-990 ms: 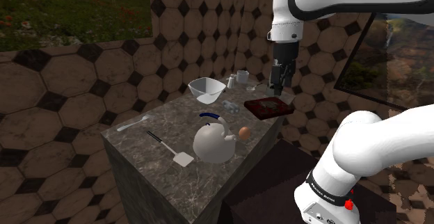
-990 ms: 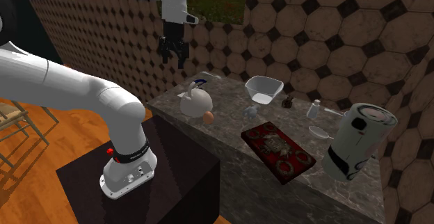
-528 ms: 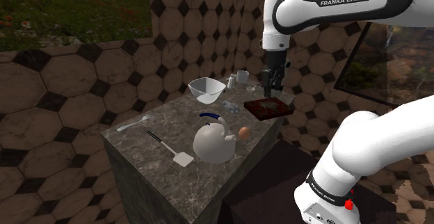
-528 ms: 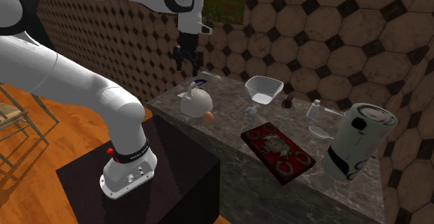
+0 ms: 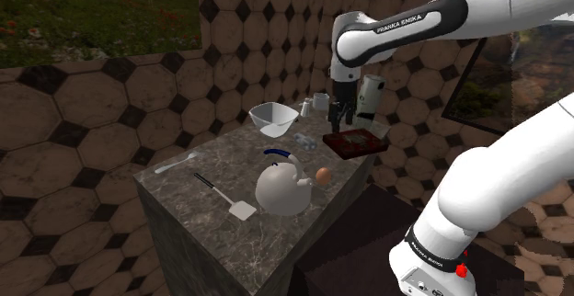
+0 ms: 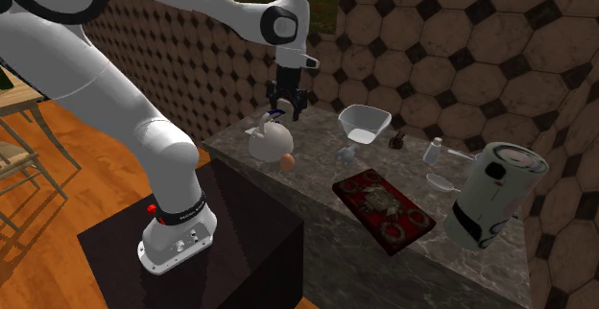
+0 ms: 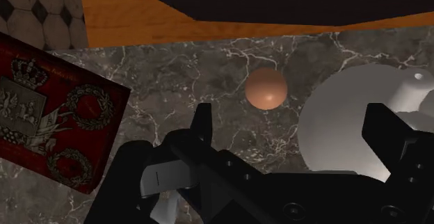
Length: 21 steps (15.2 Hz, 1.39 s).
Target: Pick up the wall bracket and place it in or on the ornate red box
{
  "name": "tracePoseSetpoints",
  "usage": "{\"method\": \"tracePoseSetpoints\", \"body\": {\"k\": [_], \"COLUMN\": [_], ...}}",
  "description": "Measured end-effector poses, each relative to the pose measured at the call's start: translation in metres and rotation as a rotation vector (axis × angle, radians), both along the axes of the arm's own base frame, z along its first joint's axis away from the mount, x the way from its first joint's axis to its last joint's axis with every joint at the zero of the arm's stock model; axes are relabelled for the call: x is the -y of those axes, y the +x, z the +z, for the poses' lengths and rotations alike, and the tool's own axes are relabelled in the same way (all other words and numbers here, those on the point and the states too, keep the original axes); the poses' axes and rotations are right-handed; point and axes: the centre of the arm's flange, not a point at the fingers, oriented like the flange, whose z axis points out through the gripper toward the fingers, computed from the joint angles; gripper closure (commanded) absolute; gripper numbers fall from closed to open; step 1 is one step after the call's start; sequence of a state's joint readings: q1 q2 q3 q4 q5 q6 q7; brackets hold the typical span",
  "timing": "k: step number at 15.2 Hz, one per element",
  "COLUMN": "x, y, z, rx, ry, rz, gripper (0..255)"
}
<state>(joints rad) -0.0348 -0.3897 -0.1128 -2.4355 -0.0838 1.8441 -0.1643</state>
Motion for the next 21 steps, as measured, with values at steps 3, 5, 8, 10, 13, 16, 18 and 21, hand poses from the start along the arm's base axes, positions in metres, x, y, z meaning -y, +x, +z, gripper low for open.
{"method": "tracePoseSetpoints", "body": {"k": [3,5,8,10,13,16,18,21], "x": [0.020,0.028,0.045,0.054,0.072,0.089,0.101,0.116], "y": [0.026,0.041,0.069,0.086,0.114,0.140,0.157,0.186], "z": [-0.017,-0.036,-0.058,-0.077,-0.102,-0.121,-0.136,-0.159], "rx": [0.009,0.015,0.024,0.030,0.039,0.049,0.055,0.064], "ry": [0.003,0.006,0.009,0.011,0.014,0.017,0.019,0.022], "rz": [0.001,0.001,0.002,0.003,0.004,0.005,0.006,0.007], "gripper": [0,0,0,0,0,0,0,0]}}
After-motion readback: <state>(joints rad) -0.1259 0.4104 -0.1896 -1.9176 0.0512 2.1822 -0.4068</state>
